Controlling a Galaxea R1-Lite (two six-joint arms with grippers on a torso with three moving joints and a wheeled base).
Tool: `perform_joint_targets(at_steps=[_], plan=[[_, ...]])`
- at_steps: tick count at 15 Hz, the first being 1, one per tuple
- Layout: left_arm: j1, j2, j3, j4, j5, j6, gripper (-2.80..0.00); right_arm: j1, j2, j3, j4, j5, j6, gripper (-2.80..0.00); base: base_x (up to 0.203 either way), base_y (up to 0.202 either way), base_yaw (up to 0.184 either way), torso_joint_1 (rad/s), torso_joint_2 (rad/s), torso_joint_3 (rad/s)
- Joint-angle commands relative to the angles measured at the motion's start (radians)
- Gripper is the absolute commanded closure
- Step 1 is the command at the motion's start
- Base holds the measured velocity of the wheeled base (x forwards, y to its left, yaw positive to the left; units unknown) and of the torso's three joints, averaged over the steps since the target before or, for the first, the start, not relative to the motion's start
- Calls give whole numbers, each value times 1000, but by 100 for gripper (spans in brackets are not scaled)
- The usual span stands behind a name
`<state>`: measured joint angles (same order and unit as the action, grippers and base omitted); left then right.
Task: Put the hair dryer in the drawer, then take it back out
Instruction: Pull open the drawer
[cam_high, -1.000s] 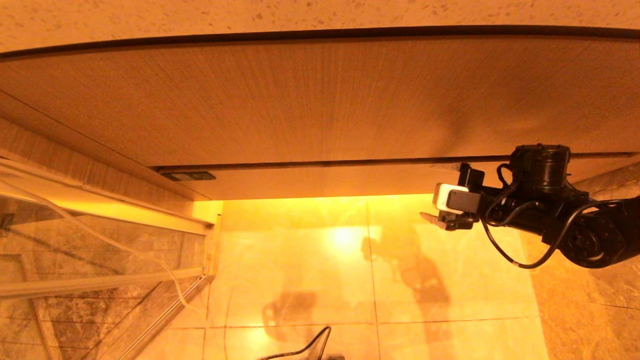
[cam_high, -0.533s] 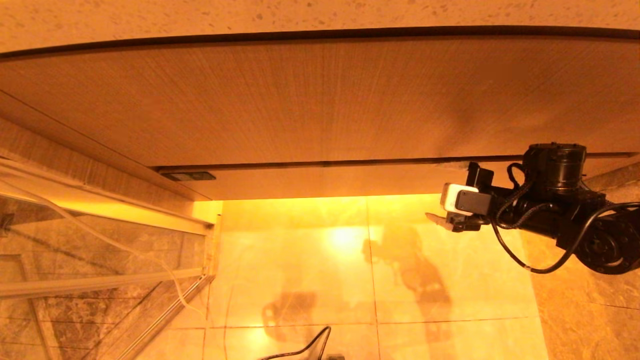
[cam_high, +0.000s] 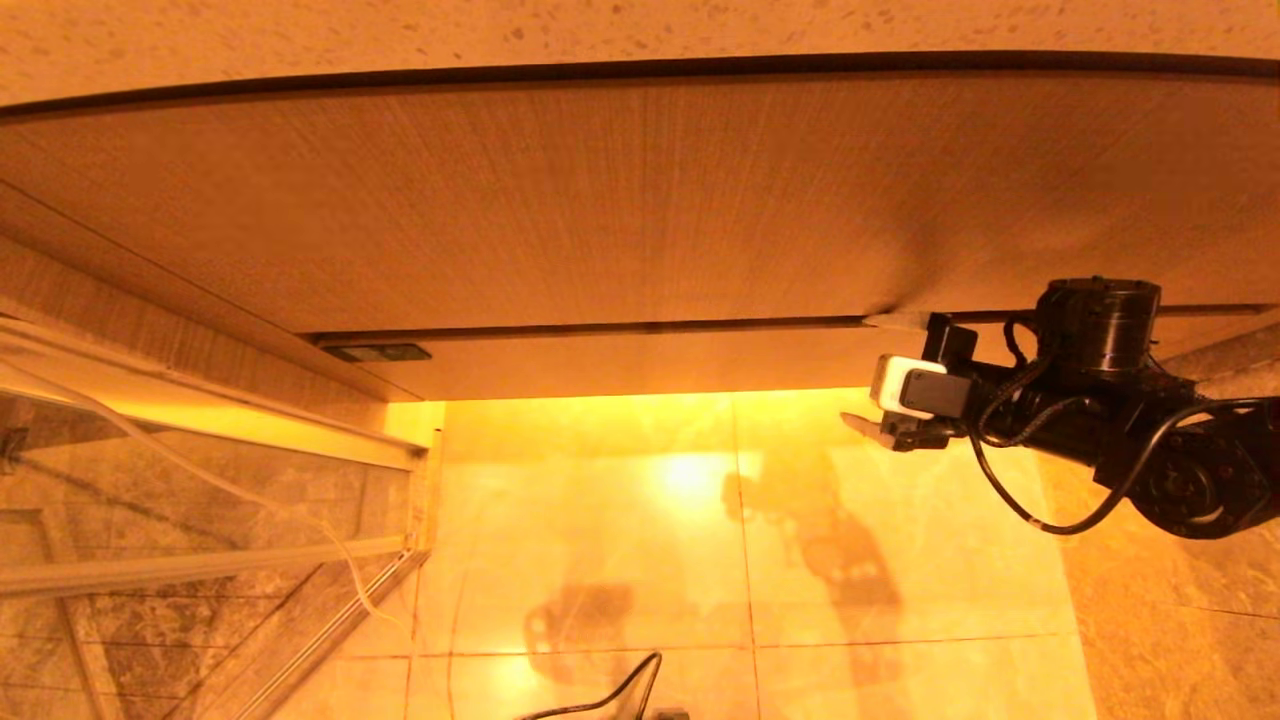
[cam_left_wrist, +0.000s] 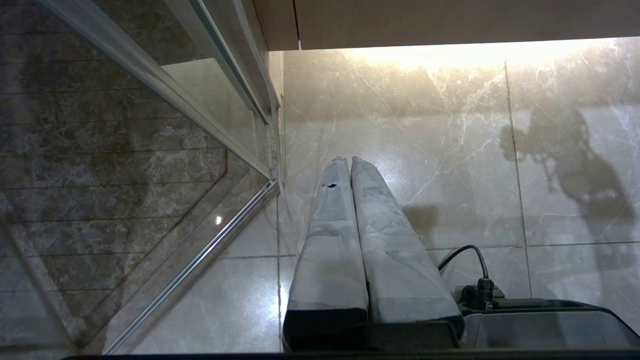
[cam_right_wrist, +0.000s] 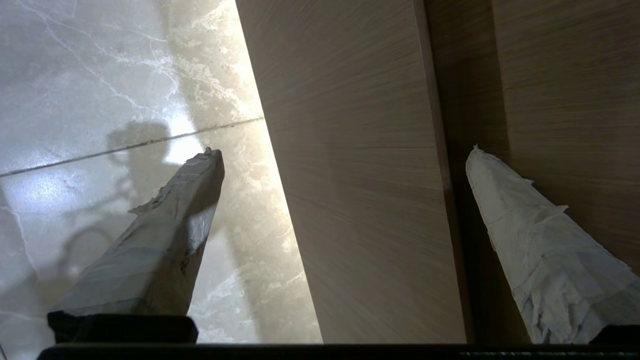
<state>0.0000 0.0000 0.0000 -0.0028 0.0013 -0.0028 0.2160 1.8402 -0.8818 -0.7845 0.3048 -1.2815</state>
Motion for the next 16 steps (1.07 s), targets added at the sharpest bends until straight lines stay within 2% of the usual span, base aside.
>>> perform_joint_targets(at_steps=[1, 8, 16], plan=[[0, 0, 0, 0, 0, 0, 0, 0, 25, -17, -9, 1, -6, -280, 0, 0, 0, 0, 0, 0], [0, 0, 0, 0, 0, 0, 0, 2, 70, -48, -27, 0, 23, -280, 0, 0, 0, 0, 0, 0], [0, 0, 0, 0, 0, 0, 0, 11, 88, -16, -19, 0, 20, -280, 0, 0, 0, 0, 0, 0]])
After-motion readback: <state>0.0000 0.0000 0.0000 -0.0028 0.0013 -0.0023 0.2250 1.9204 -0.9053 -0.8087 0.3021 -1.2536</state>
